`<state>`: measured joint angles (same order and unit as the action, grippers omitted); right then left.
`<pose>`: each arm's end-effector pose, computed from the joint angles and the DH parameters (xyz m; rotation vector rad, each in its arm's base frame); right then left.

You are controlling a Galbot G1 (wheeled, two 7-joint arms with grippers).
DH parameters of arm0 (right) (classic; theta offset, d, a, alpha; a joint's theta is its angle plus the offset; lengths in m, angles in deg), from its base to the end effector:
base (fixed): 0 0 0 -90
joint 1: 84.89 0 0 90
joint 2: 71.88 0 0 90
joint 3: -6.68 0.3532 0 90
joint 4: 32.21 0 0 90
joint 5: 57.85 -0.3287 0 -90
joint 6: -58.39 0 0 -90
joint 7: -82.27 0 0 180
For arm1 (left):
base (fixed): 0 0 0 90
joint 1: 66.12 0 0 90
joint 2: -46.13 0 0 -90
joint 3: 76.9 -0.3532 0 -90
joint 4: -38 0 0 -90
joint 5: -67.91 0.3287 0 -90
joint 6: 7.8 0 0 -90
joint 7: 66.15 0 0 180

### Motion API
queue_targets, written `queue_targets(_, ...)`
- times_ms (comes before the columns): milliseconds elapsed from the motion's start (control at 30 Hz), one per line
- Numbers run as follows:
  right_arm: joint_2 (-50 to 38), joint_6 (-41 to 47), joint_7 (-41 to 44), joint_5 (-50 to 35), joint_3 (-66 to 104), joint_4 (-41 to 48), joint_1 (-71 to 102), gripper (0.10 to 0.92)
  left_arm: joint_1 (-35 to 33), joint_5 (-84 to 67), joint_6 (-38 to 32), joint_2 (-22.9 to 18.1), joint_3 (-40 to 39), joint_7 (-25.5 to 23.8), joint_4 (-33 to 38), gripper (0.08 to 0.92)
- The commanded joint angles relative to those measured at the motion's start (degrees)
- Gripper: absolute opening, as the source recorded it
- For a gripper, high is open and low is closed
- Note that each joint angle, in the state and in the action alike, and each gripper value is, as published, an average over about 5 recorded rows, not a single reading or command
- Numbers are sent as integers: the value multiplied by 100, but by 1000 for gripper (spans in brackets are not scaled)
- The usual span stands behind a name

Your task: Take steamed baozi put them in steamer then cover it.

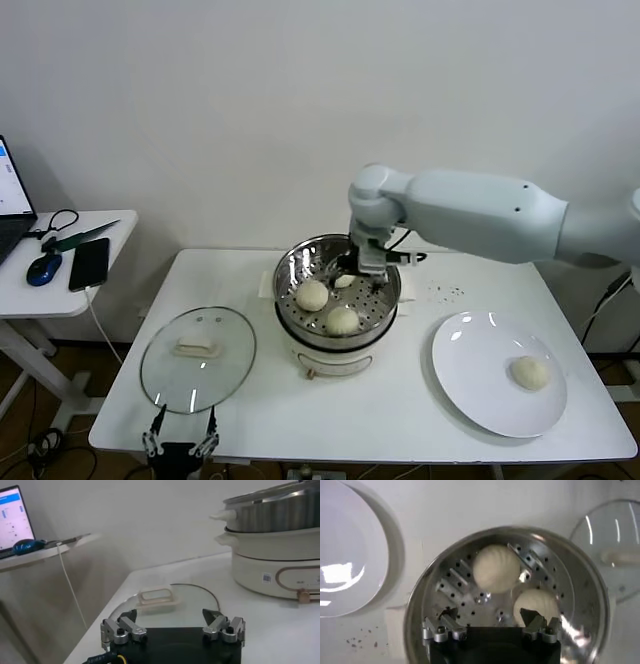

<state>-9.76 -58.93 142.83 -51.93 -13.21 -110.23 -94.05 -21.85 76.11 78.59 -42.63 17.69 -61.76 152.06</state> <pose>0.5248 0.0702 -0.0262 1.9921 -0.3715 2.3610 0.0523 0.0288 -0.3668 0.1364 -2.8122 -0.3102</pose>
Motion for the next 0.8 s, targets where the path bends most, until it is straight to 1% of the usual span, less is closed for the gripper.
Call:
queue_targets(33,-1282,1981,-786,-1522,-721,-116,-918,823,-26,111,-3,12,-30,-18,71,823)
queue_targets(233,-2426,3654,-636,-2370,-806,-412,-802,823,-47,144,-8,27,-29,-38,178,823)
queue_targets(300,-2753,3966,-597,-2403,-785,-515,-692,823,-50,153,-8,31,-30,-39,204,823)
queue_targets(467,-3411,4082,-523,-1951,-756,-476,-231,823,-64,153,-25,34,-8,-44,222,823)
queue_targets(567,-3737,4028,-333,-2099,-533,-382,294,823,-66,144,-47,38,4,-45,221,823)
queue_targets(633,-3920,3988,-189,-2038,-244,-334,786,823,-60,139,-55,33,3,-48,217,823)
queue_targets(800,-4131,3915,-8,-1371,808,-50,2118,823,-22,155,-50,49,-16,-60,209,823)
